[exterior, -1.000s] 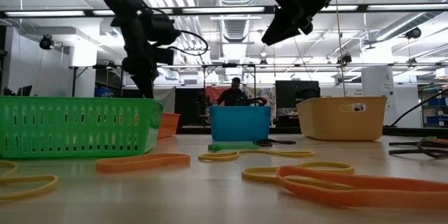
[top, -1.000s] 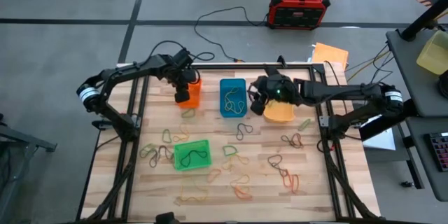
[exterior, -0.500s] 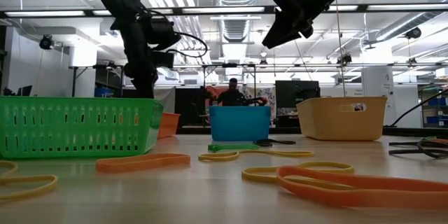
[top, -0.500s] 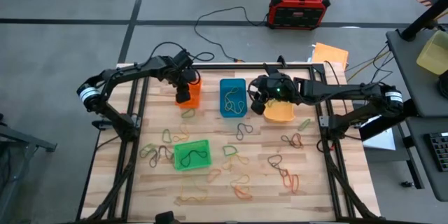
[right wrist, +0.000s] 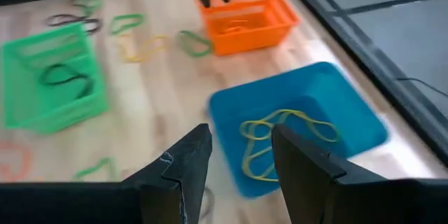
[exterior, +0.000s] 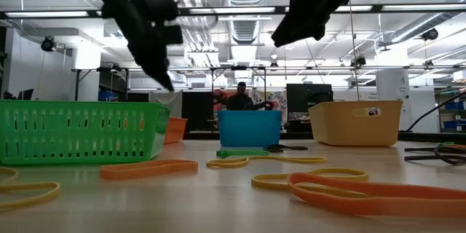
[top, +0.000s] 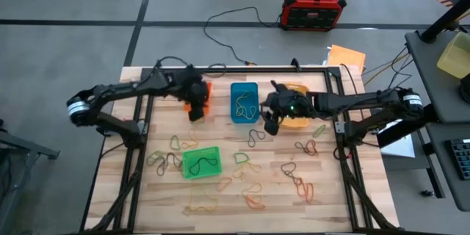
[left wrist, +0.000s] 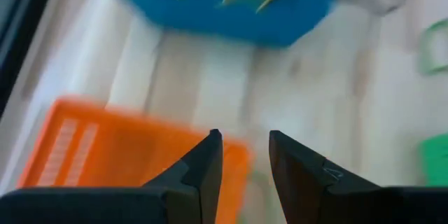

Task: Sort rubber bands into baskets
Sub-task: Put the violet rubberband into the green bin

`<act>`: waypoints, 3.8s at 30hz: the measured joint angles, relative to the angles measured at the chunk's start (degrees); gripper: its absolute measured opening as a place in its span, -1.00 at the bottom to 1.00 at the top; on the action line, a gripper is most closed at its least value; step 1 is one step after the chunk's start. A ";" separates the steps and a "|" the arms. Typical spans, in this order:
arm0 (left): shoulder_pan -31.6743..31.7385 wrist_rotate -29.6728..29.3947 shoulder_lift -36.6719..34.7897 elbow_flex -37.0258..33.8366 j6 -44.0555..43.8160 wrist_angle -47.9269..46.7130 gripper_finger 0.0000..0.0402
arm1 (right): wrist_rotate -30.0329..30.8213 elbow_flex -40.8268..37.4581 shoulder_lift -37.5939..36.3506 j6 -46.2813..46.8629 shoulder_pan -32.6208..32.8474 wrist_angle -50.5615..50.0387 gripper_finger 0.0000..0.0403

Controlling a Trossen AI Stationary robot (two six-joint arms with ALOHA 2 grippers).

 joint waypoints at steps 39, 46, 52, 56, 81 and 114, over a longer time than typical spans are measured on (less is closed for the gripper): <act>-29.80 -30.14 -20.53 -17.67 -8.25 25.63 -0.49 | 5.32 5.16 23.97 8.38 8.02 -13.46 -0.07; -29.68 -32.88 -18.24 -17.67 -6.35 27.49 -0.49 | 5.17 5.60 28.00 9.49 7.04 -13.20 -0.03; -29.67 -36.09 -17.92 -17.61 -5.52 27.58 -0.49 | 5.09 5.52 28.81 10.24 5.76 -10.74 -0.03; -29.67 -36.09 -17.96 -17.61 -5.35 27.94 -0.49 | 4.24 5.49 28.87 9.56 5.22 -8.59 -0.04; -29.60 -36.07 -17.94 -17.56 -4.06 28.87 -0.49 | 3.01 2.74 28.87 10.80 4.98 -4.85 -0.05; -29.60 -36.02 -17.93 -17.56 -2.32 28.07 -0.49 | 0.64 2.93 28.73 9.45 4.96 -4.11 -0.05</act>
